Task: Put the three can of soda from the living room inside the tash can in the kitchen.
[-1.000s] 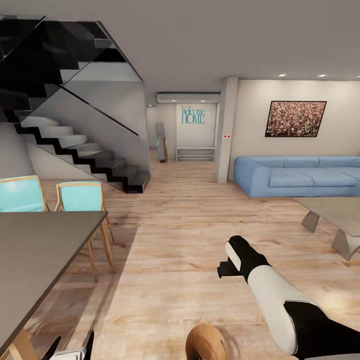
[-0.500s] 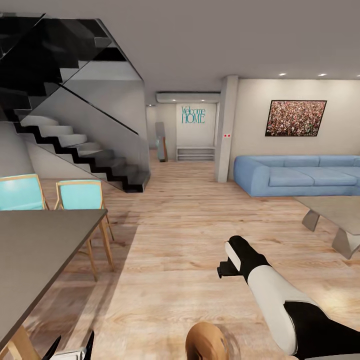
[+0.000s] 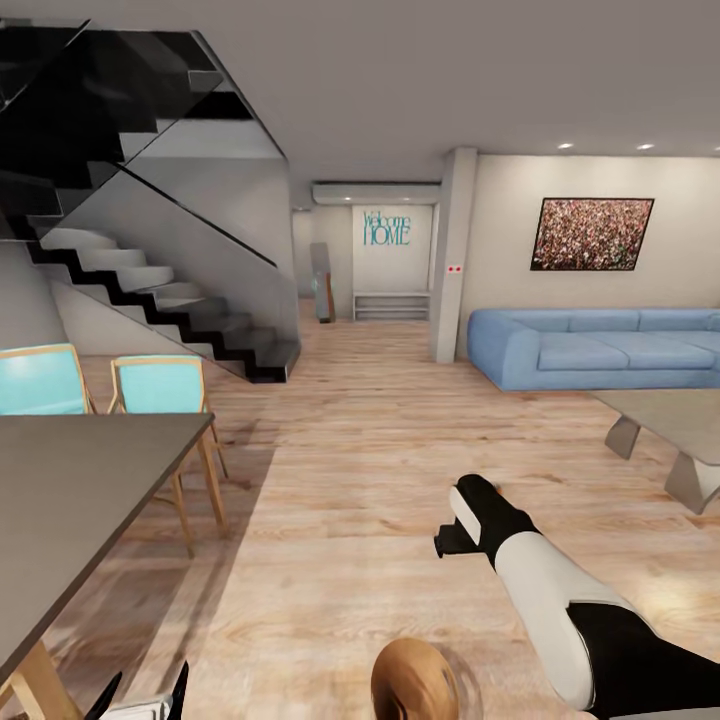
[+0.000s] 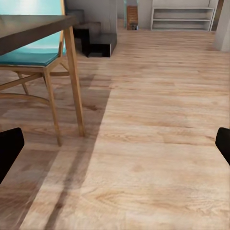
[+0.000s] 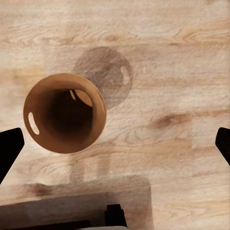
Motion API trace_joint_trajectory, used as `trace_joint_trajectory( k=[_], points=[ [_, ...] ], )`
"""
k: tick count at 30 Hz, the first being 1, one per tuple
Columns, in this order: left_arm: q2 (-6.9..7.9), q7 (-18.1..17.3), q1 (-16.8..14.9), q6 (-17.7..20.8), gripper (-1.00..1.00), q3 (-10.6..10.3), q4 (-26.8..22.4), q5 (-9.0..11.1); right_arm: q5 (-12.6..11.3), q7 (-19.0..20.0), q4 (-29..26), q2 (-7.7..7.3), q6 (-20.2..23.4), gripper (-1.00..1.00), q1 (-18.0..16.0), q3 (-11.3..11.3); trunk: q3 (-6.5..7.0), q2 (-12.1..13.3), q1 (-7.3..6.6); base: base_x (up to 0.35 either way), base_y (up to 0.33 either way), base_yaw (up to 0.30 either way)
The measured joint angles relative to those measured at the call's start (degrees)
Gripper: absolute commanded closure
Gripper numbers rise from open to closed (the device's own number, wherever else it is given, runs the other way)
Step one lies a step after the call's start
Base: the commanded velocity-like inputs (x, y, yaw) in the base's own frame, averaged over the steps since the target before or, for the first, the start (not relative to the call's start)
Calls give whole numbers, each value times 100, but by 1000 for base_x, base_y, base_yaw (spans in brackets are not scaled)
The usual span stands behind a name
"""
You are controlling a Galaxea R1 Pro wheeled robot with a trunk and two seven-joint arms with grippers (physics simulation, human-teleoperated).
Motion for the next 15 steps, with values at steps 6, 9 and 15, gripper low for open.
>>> trace_joint_trajectory(
  k=[6,9,15],
  points=[
    [0,-2,0,0,-100,0,0,0,8,-1,71,0,-30,-100,0,7,-108,-241,132,0,0,0],
    [0,-2,0,0,-100,0,0,0,9,-1,82,0,-34,-100,0,8,-162,-361,198,0,0,0],
    [0,-2,0,0,-100,0,0,0,6,-1,85,0,-35,-100,0,6,-269,-602,329,0,0,0]
  ],
)
